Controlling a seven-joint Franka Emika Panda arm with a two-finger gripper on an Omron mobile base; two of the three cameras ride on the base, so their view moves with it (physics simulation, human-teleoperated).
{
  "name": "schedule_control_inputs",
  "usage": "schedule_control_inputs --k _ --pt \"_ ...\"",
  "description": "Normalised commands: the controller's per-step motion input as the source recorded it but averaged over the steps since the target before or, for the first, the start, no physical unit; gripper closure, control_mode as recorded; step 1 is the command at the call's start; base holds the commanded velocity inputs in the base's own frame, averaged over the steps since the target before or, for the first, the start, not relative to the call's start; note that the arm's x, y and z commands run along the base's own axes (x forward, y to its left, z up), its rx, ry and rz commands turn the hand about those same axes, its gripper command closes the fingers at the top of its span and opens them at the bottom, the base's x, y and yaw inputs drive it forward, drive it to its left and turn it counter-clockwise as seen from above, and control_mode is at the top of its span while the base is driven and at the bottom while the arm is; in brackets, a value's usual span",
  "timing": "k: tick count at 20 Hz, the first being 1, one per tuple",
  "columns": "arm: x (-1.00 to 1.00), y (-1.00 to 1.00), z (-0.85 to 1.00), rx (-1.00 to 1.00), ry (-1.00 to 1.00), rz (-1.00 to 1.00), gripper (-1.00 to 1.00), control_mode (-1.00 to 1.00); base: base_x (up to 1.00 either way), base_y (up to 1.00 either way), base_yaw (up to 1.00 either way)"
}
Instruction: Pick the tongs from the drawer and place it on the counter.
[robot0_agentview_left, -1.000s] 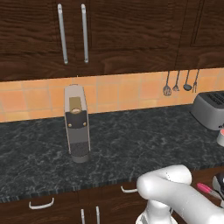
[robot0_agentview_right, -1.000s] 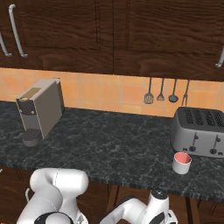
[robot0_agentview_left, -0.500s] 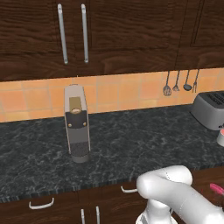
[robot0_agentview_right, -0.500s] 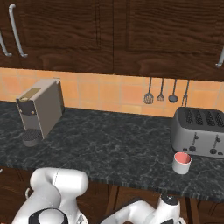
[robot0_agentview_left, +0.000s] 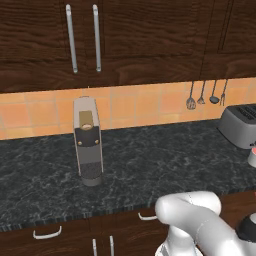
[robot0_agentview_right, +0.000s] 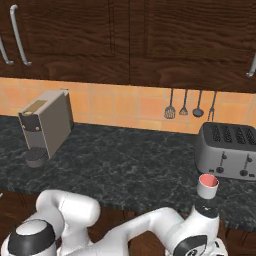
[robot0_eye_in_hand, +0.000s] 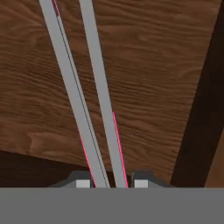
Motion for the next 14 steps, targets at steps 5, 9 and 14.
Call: schedule_control_inputs --k 5,9,14 --pt "0.58 0.63 0.81 0.04 -0.03 0.00 1.00 -1.00 0.00 0.00 0.00" --pt "0.93 0.66 0.57 0.07 0.00 0.04 1.00 -1.00 0.00 0.00 0.00" --pt "1.00 0.65 0.11 0.05 0.00 0.09 1.00 -1.00 0.00 0.00 0.00"
